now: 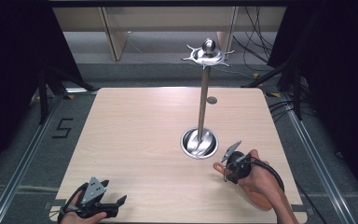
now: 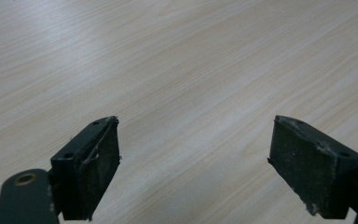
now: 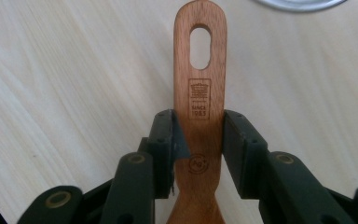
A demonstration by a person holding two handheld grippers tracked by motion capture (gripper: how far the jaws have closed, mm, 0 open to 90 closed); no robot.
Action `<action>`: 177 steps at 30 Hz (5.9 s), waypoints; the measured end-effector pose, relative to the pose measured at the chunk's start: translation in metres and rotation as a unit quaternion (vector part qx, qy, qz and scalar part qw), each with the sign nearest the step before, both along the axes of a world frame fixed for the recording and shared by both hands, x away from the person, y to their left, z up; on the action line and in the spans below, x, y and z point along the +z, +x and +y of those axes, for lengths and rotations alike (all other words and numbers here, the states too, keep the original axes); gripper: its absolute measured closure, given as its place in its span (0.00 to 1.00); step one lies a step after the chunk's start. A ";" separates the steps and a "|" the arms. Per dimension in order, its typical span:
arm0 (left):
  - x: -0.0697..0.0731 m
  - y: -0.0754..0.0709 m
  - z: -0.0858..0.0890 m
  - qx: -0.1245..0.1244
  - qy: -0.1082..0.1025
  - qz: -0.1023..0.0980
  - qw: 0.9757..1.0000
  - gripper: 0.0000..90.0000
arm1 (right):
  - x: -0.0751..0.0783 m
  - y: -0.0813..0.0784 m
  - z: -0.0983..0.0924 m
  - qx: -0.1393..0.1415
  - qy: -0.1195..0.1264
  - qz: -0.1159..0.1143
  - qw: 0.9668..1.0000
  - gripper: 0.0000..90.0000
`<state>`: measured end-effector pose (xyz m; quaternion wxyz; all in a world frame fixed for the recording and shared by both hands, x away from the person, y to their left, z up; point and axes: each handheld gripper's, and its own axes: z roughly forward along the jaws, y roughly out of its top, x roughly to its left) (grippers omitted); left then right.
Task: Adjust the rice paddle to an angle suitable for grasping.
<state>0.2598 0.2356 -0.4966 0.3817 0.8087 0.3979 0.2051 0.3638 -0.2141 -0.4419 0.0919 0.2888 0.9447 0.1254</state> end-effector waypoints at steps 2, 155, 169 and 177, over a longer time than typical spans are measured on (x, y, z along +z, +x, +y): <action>-0.001 -0.001 -0.003 0.010 -0.020 0.001 1.000 0.17 | 0.008 -0.001 -0.005 -0.002 0.011 -0.017 1.000 0.75; 0.001 -0.001 -0.001 -0.003 -0.018 -0.013 1.000 0.17 | 0.201 0.039 -0.022 -0.052 0.420 -0.264 0.867 0.59; 0.001 0.000 -0.001 -0.002 -0.014 -0.012 1.000 0.17 | 0.168 0.011 -0.037 -0.063 0.408 -0.277 0.868 0.48; 0.001 0.000 -0.001 0.000 -0.016 -0.009 1.000 0.17 | 0.143 -0.004 -0.045 -0.073 0.389 -0.286 0.872 0.46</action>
